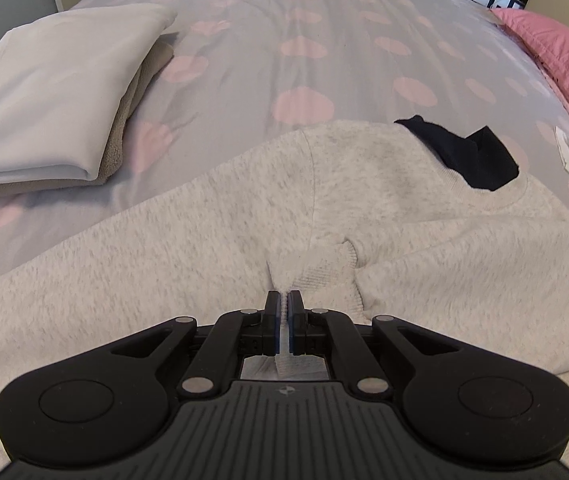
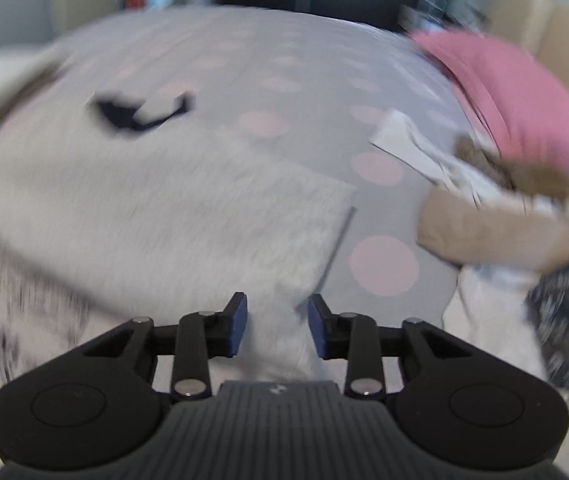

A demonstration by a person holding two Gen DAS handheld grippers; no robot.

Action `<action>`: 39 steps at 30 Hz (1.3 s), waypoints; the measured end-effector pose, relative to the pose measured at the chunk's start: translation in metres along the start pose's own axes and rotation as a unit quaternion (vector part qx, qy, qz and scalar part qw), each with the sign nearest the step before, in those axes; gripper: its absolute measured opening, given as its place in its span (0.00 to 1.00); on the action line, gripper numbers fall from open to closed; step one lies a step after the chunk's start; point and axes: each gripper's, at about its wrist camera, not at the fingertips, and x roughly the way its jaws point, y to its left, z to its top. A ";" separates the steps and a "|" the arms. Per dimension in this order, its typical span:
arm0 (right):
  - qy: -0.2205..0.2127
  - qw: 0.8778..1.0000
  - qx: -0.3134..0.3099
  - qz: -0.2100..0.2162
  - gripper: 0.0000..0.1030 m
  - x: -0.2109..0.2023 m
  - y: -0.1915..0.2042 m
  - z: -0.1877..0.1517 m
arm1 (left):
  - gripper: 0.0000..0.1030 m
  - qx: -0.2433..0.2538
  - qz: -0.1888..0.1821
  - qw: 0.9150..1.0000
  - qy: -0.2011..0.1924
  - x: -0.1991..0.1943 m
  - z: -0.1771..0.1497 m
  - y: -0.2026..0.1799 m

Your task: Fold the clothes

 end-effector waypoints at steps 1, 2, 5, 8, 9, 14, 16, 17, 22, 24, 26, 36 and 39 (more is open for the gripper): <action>-0.005 1.000 0.016 0.002 0.41 0.001 -0.003 0.003 | 0.02 0.000 0.001 1.000 0.002 0.001 0.000 0.000; -0.010 0.999 0.032 0.005 0.41 0.003 -0.006 0.007 | 0.02 0.001 0.003 1.000 0.004 0.003 -0.001 0.000; -0.002 0.995 0.089 0.033 0.41 0.015 -0.019 0.008 | 0.02 0.007 0.009 1.000 0.015 0.007 -0.004 0.000; 0.028 0.995 0.087 0.029 0.40 0.031 -0.019 0.000 | 0.02 0.008 0.012 1.000 0.022 0.013 -0.006 0.001; 0.038 0.996 0.077 0.018 0.40 0.035 -0.017 -0.003 | 0.02 0.008 0.013 1.000 0.024 0.014 -0.007 0.001; 0.044 0.997 0.064 -0.007 0.40 0.033 -0.013 -0.004 | 0.03 0.014 0.025 0.999 0.027 0.014 -0.009 0.004; 0.038 0.998 0.052 -0.027 0.40 0.028 -0.008 -0.001 | 0.03 0.012 0.029 0.999 0.022 0.009 -0.009 0.009; 0.035 0.997 0.048 -0.040 0.40 0.025 -0.006 0.001 | 0.03 0.010 0.030 0.999 0.019 0.006 -0.008 0.013; 0.012 0.997 0.021 -0.071 0.41 -0.001 0.000 0.006 | 0.11 -0.012 0.039 0.999 -0.002 -0.014 -0.008 0.041; 0.005 0.998 0.018 -0.055 0.47 -0.011 0.000 0.007 | 0.14 -0.022 0.048 0.999 -0.008 -0.022 -0.010 0.057; 0.003 0.999 0.002 -0.044 0.55 -0.018 0.009 0.005 | 0.15 -0.036 0.059 0.998 -0.011 -0.028 -0.013 0.075; 0.003 0.992 -0.125 -0.021 0.59 -0.041 0.069 -0.024 | 0.28 -0.113 0.110 0.987 -0.031 -0.069 -0.051 0.168; 0.003 0.984 -0.173 -0.039 0.59 -0.041 0.081 -0.038 | 0.35 -0.170 0.121 0.978 -0.035 -0.084 -0.067 0.205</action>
